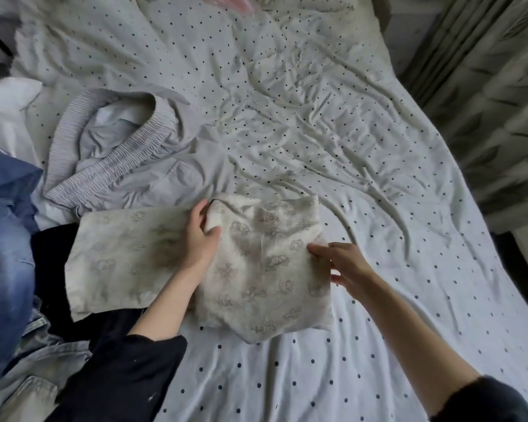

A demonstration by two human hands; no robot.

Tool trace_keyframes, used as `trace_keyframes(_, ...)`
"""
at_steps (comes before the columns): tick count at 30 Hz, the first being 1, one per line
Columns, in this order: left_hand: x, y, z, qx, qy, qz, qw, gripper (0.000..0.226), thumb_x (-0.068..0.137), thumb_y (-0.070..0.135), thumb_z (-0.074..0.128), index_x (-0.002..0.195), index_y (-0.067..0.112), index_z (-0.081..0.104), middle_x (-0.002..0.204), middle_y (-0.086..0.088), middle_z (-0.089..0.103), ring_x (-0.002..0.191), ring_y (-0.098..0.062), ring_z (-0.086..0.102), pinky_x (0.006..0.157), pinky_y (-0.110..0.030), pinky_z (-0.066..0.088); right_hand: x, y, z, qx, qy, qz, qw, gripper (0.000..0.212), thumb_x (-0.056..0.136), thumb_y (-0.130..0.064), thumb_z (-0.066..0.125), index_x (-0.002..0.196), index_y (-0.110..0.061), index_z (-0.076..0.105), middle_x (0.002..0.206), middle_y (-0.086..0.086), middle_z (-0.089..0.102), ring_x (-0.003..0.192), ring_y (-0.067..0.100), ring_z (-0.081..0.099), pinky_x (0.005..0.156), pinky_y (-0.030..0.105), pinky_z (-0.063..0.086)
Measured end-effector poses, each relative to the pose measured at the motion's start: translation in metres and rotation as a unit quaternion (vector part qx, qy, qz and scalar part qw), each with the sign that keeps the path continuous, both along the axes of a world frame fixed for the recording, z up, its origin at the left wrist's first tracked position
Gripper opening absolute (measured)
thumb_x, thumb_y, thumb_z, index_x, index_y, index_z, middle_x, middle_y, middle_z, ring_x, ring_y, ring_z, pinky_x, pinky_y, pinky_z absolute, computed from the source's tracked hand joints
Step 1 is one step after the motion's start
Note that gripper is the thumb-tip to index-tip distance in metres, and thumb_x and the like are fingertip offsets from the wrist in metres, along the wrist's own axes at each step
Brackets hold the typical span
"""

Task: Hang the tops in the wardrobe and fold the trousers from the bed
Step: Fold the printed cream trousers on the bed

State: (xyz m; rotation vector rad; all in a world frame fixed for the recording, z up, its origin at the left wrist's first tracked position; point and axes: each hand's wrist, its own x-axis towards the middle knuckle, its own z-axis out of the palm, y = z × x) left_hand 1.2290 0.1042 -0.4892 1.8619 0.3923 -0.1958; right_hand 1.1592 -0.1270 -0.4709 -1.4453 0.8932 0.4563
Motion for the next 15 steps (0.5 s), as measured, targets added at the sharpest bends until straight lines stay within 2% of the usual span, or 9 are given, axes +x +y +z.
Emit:
trace_keyframes(2, -0.006, 0.002, -0.003, 0.156, -0.040, -0.064, 0.985, 0.056, 0.088, -0.004, 0.051, 0.139, 0.018, 0.039, 0.140, -0.011, 0.040, 0.129, -0.027, 0.039, 0.101, -0.035, 0.036, -0.001, 0.002, 0.003, -0.027, -0.024, 0.004, 0.999, 0.018, 0.078, -0.018, 0.074, 0.071, -0.008, 0.061, 0.068, 0.003, 0.061, 0.062, 0.015, 0.058, 0.059, 0.027, 0.046)
trace_keyframes(4, -0.018, 0.014, -0.007, 0.301, -0.051, -0.121, 0.945, 0.052, 0.088, 0.003, 0.055, 0.136, 0.020, 0.046, 0.139, -0.009, 0.039, 0.127, -0.030, 0.036, 0.100, -0.042, 0.036, 0.001, 0.007, 0.012, -0.063, -0.049, 0.017, 0.997, 0.019, 0.078, -0.017, 0.074, 0.070, -0.007, 0.059, 0.065, 0.003, 0.058, 0.059, 0.015, 0.054, 0.055, 0.026, 0.044)
trace_keyframes(6, -0.027, 0.025, -0.009, 0.336, -0.055, -0.162, 0.926, 0.042, 0.088, 0.004, 0.055, 0.128, 0.016, 0.055, 0.139, -0.008, 0.041, 0.127, -0.029, 0.038, 0.102, -0.042, 0.035, 0.004, 0.012, 0.024, -0.095, -0.063, 0.018, 0.993, 0.020, 0.076, -0.017, 0.075, 0.072, -0.004, 0.061, 0.063, 0.003, 0.058, 0.056, 0.014, 0.054, 0.051, 0.025, 0.043)
trace_keyframes(8, -0.037, 0.033, -0.006, 0.292, -0.060, -0.181, 0.937, 0.033, 0.090, 0.001, 0.052, 0.120, 0.009, 0.062, 0.138, -0.010, 0.046, 0.127, -0.028, 0.041, 0.105, -0.034, 0.033, 0.008, 0.020, 0.042, -0.117, -0.073, 0.022, 0.990, 0.023, 0.074, -0.019, 0.077, 0.075, -0.001, 0.064, 0.067, 0.007, 0.061, 0.060, 0.018, 0.056, 0.056, 0.029, 0.045)
trace_keyframes(10, -0.044, 0.041, 0.005, 0.176, -0.031, -0.159, 0.971, 0.030, 0.093, -0.001, 0.049, 0.118, 0.004, 0.062, 0.134, -0.012, 0.050, 0.125, -0.024, 0.045, 0.101, -0.022, 0.032, 0.014, 0.033, 0.063, -0.167, -0.088, 0.054, 0.981, 0.027, 0.072, -0.023, 0.077, 0.065, -0.003, 0.060, 0.064, 0.007, 0.058, 0.060, 0.020, 0.054, 0.057, 0.033, 0.042)
trace_keyframes(12, -0.048, 0.052, 0.020, 0.056, 0.019, -0.106, 0.993, 0.029, 0.095, 0.001, 0.046, 0.120, 0.006, 0.060, 0.128, -0.007, 0.054, 0.116, -0.016, 0.050, 0.089, -0.011, 0.036, 0.021, 0.053, 0.087, -0.229, -0.106, 0.098, 0.963, 0.035, 0.072, -0.023, 0.076, 0.053, -0.009, 0.050, 0.055, 0.002, 0.051, 0.054, 0.017, 0.047, 0.052, 0.030, 0.037)
trace_keyframes(13, -0.050, 0.058, 0.027, 0.007, 0.041, -0.072, 0.996, 0.029, 0.096, 0.003, 0.045, 0.121, 0.008, 0.059, 0.124, -0.005, 0.056, 0.110, -0.013, 0.051, 0.081, -0.007, 0.039, 0.026, 0.065, 0.099, -0.253, -0.116, 0.119, 0.953, 0.033, 0.072, -0.021, 0.074, 0.053, -0.010, 0.050, 0.054, 0.002, 0.050, 0.053, 0.017, 0.046, 0.051, 0.029, 0.035)
trace_keyframes(15, -0.050, 0.072, 0.043, -0.096, 0.077, -0.001, 0.992, 0.027, 0.098, 0.005, 0.043, 0.121, 0.006, 0.058, 0.115, -0.007, 0.060, 0.093, -0.015, 0.057, 0.067, -0.011, 0.046, 0.035, 0.092, 0.119, -0.297, -0.132, 0.160, 0.932, 0.028, 0.074, -0.021, 0.070, 0.055, -0.008, 0.053, 0.055, 0.003, 0.048, 0.052, 0.017, 0.043, 0.048, 0.027, 0.031)
